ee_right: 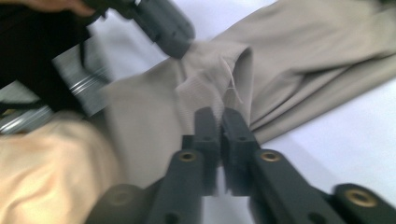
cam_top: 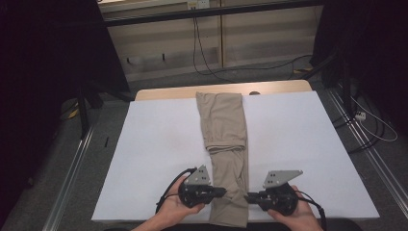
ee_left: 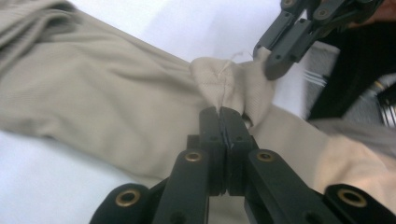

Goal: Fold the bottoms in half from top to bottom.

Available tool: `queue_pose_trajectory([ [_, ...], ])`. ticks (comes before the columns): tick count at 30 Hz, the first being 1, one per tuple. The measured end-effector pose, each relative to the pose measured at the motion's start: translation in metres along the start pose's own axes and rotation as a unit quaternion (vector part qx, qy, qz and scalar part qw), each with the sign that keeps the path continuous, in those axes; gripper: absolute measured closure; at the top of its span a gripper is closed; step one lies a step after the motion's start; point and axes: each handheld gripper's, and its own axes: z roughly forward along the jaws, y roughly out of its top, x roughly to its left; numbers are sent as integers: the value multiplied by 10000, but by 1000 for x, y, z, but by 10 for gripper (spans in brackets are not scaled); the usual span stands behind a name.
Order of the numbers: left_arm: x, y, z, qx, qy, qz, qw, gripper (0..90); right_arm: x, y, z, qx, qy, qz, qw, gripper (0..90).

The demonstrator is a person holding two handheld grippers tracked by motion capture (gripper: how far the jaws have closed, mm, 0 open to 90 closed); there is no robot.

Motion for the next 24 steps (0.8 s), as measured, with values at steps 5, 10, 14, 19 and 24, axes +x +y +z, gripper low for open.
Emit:
queue_pose_trajectory([
  [5, -8, -15, -16, -59, -9, 46, 10000, 889, 4, -1, -7, -248, 1, 110, 9996, 605],
  [10, -6, -21, -21, -94, -198, -46, 9997, 805, -11, 14, 6, -138, -214, 29, 9997, 704],
  [14, -3, -17, -25, -255, -211, -92, 9994, 800, -10, 17, 30, 275, -203, -65, 9994, 698],
  [19, -8, -15, -13, -68, -234, 12, 9997, 748, 7, 11, 36, 391, -79, -233, 9989, 624],
  [24, -18, -25, 2, 468, -51, 447, 9979, 684, 23, -2, 35, 363, -348, -665, 9965, 588],
])
